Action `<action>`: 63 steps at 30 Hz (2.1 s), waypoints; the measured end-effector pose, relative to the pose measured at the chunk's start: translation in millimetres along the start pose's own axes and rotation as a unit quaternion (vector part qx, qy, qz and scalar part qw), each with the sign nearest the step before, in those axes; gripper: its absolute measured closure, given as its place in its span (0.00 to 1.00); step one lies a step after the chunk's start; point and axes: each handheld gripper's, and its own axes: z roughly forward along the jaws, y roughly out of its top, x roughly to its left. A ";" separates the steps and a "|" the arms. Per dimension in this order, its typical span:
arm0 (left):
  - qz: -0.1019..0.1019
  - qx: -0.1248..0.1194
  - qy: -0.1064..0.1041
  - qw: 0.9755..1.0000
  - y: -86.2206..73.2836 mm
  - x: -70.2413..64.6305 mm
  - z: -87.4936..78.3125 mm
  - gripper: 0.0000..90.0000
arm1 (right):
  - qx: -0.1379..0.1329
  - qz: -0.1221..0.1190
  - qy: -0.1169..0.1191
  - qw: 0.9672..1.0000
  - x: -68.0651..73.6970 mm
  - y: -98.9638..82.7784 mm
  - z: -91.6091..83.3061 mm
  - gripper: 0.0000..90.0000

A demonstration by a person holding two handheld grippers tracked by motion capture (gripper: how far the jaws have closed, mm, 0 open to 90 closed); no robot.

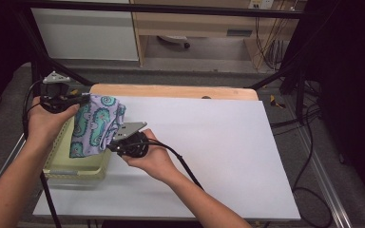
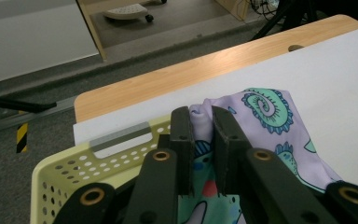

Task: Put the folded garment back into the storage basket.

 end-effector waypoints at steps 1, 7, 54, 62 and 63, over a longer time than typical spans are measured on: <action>0.001 0.002 0.002 1.000 -1.0 1.4 -0.4 0.89 | 0.000 0.000 0.001 1.000 0.1 0.2 2.0 0.95; -0.002 0.004 0.012 1.000 -6.2 9.0 -1.6 0.89 | -0.002 -0.002 0.004 1.000 0.8 1.5 12.9 0.95; -0.015 0.026 0.050 0.998 -39.6 44.7 -2.5 0.89 | 0.000 -0.022 0.022 1.000 19.3 8.1 70.1 0.95; -0.016 0.031 0.050 0.998 -43.5 47.2 -2.0 0.89 | 0.006 -0.027 0.028 0.999 23.8 7.3 75.7 0.95; -0.017 0.031 0.050 0.998 -43.9 47.5 -1.8 0.89 | 0.009 -0.030 0.029 0.999 24.3 7.0 76.5 0.95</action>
